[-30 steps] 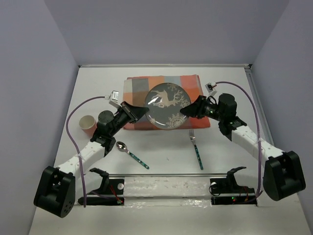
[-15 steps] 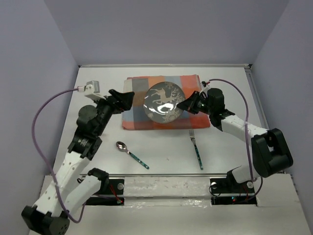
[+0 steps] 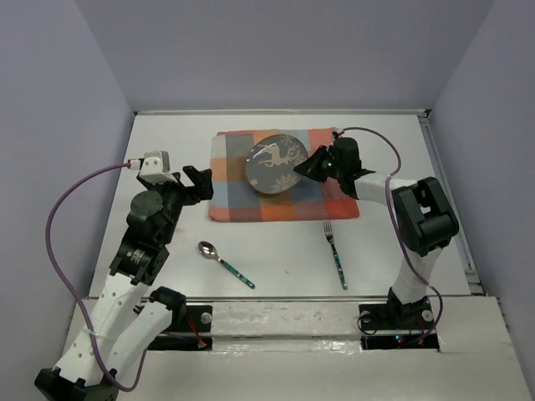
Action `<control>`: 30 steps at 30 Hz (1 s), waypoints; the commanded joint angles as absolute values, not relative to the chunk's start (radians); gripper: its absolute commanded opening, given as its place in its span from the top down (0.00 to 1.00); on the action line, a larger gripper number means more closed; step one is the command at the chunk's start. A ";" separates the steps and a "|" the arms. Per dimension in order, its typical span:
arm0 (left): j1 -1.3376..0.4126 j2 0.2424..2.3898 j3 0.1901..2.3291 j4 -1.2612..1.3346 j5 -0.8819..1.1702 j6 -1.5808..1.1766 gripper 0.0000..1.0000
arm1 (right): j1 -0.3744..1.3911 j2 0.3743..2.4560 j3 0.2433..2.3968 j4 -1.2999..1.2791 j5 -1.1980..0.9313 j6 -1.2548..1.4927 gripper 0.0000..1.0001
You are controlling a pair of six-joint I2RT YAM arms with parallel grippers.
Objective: Set the dinner table for one person
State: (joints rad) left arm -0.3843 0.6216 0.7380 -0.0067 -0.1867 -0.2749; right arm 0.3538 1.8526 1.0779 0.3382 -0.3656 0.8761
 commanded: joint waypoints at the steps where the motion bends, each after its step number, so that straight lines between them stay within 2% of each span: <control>1: -0.379 0.592 0.733 0.028 -0.189 -0.235 0.01 | 0.356 1.864 1.175 0.525 -0.377 0.931 1.00; 13: -0.377 0.618 0.736 0.023 -0.183 -0.232 0.01 | 0.356 1.977 1.180 0.535 -0.387 0.943 1.00; 15: -0.379 0.617 0.736 0.023 -0.184 -0.232 0.01 | 0.356 1.983 1.172 0.511 -0.387 0.930 0.87; 16: -0.377 0.617 0.736 0.023 -0.184 -0.230 0.01 | 0.356 1.985 1.167 0.482 -0.384 0.910 0.71; 18: -0.377 0.615 0.736 0.021 -0.184 -0.230 0.01 | 0.356 1.982 1.163 0.444 -0.374 0.885 0.56; 19: -0.379 0.617 0.738 0.023 -0.181 -0.232 0.01 | 0.356 1.982 1.161 0.407 -0.371 0.853 0.44; 23: -0.376 0.612 0.738 0.023 -0.178 -0.235 0.01 | 0.356 1.971 1.166 0.293 -0.330 0.770 0.30; 30: -0.377 0.598 0.738 0.025 -0.183 -0.235 0.01 | 0.356 1.844 1.120 0.184 -0.190 0.651 0.18</control>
State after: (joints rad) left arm -0.3840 0.6174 0.7277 -0.0193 -0.1841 -0.2516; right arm 0.3550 1.9656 1.1225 0.2417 -0.2897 0.7628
